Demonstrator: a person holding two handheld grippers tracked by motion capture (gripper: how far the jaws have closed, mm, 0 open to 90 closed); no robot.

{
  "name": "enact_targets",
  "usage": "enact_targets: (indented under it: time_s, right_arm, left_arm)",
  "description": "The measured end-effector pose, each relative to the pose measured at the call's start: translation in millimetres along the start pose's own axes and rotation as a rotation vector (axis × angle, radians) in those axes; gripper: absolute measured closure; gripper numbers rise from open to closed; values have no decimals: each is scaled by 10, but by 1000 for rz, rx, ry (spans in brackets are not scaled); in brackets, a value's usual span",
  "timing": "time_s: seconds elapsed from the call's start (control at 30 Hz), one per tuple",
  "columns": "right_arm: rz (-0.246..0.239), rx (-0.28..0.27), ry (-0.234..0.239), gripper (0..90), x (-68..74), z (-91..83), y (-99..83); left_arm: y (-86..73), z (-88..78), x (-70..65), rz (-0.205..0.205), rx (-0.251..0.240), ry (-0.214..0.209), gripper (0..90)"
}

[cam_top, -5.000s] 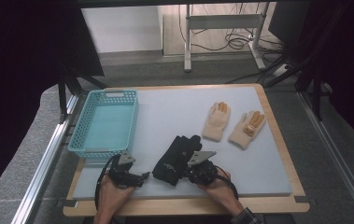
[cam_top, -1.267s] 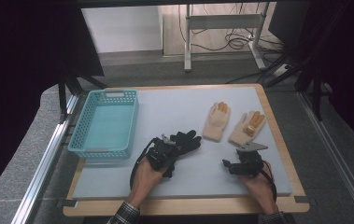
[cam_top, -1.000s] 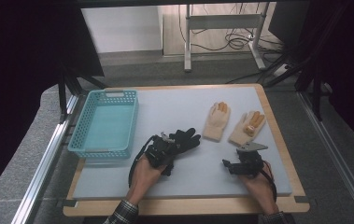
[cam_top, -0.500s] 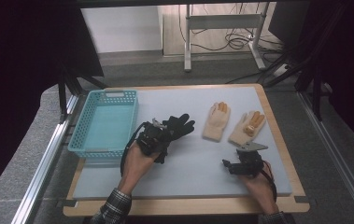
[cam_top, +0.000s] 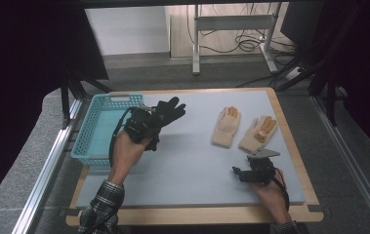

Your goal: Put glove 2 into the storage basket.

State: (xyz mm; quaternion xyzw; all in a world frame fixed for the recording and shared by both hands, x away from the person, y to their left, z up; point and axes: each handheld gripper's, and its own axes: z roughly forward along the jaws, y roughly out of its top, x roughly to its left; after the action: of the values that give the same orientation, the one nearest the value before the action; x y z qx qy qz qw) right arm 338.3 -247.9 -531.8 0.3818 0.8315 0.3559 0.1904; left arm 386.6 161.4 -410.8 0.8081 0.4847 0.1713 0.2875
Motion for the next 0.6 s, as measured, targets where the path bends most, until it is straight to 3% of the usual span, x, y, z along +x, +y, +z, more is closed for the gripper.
enact_targets:
  time_s: [0.13, 0.2, 0.37, 0.6]
  right_arm:
    - [-1, 0, 0, 231, -1, 0, 0]
    - [0, 0, 0, 231, -1, 0, 0]
    - [0, 0, 0, 231, -1, 1, 0]
    - [0, 0, 0, 230, 0, 1, 0]
  left_arm:
    - [16, -88, 247, -48, -2, 46, 643]
    - [13, -98, 288, -55, -3, 54, 642]
    - [-43, -167, 573, -108, 11, 109, 641]
    - [-130, -212, 843, -153, 31, 157, 640]
